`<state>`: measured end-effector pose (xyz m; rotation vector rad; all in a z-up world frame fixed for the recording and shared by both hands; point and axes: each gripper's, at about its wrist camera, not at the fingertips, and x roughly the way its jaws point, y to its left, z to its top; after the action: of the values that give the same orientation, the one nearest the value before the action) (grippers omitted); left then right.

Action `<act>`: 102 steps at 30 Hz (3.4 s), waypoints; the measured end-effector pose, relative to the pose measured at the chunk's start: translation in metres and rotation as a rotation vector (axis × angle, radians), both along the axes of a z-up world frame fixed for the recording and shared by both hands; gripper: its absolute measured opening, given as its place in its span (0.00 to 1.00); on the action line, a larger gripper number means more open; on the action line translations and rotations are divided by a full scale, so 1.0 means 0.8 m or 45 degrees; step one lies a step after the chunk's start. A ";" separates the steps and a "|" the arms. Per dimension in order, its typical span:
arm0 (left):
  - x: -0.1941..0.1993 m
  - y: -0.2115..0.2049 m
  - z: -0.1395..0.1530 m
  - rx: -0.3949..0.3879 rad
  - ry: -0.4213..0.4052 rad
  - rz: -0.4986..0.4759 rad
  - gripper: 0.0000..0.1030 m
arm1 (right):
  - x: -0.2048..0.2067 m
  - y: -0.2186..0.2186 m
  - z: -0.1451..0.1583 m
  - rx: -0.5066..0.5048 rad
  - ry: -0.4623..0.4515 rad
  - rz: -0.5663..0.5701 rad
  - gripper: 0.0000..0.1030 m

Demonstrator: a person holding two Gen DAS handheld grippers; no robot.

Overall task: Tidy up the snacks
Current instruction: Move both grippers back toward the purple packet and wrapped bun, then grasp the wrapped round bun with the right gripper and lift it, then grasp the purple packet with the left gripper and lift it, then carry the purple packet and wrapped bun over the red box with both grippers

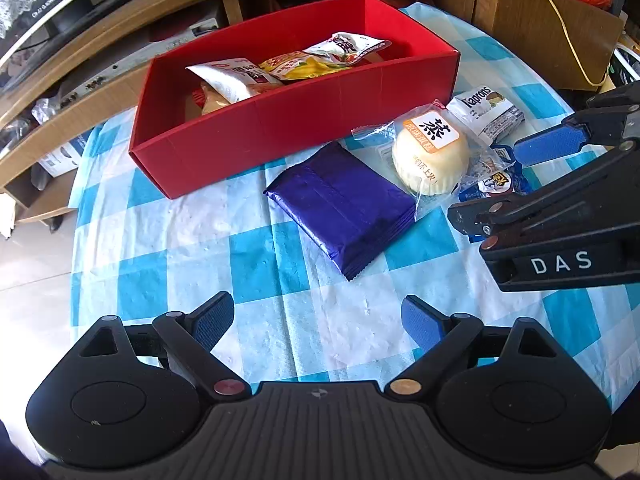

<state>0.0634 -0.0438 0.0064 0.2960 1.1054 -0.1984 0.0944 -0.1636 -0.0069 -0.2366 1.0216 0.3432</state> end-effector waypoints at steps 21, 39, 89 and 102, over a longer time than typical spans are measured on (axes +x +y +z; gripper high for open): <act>0.001 0.009 -0.009 -0.003 0.046 0.017 0.91 | 0.006 0.007 -0.006 -0.010 0.021 0.002 0.79; 0.019 0.050 -0.005 -0.091 0.075 0.139 0.91 | 0.037 -0.003 -0.011 -0.040 0.015 -0.091 0.80; 0.143 -0.022 -0.050 -0.123 0.145 0.576 0.91 | 0.040 -0.112 0.011 0.320 0.030 -0.226 0.69; 0.043 0.022 -0.031 -0.139 0.210 0.285 0.79 | 0.028 -0.078 0.005 0.267 0.058 -0.134 0.69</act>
<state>0.0979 -0.0265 -0.0187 0.0580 1.2763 -0.0845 0.1169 -0.2263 -0.0031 0.0141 1.0300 0.3588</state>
